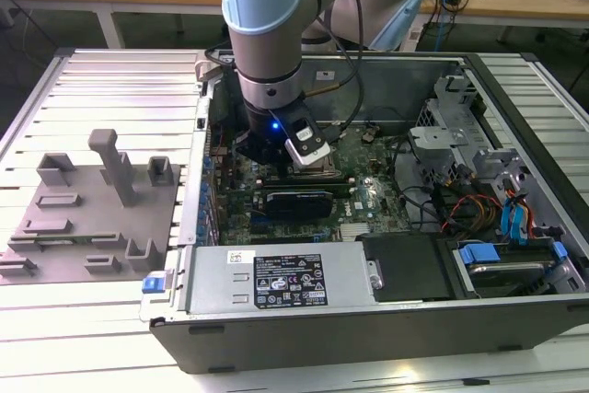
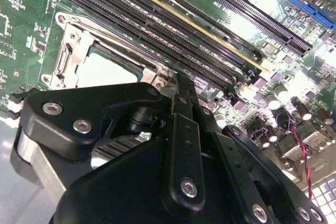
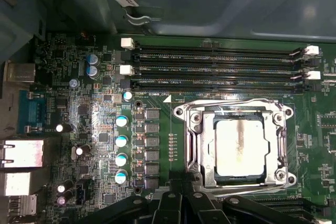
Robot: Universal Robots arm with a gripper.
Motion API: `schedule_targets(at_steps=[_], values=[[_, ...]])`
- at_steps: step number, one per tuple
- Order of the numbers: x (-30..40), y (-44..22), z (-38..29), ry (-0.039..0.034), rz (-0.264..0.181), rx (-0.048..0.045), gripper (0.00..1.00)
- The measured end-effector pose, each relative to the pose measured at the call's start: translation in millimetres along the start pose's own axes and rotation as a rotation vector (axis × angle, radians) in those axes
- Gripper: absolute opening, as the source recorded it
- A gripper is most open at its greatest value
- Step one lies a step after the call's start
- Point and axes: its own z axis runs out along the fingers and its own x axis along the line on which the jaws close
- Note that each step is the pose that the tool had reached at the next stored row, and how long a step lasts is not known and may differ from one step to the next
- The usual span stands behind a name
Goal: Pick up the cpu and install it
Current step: 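Install the second cpu locking lever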
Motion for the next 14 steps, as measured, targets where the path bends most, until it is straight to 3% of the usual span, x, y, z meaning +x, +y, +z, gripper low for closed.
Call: schedule_targets(at_steps=[5,8,12,14], values=[[-0.2,0.2,-1.1,-0.0005,0.000,-0.0005,0.11],[-1.2,1.0,-11.0,-0.0002,0.000,-0.0002,0.11],[-3.5,2.9,-32.0,-0.0002,0.000,0.0005,0.11],[-4.1,3.4,-37.5,-0.0001,0.000,0.0008,0.11]])
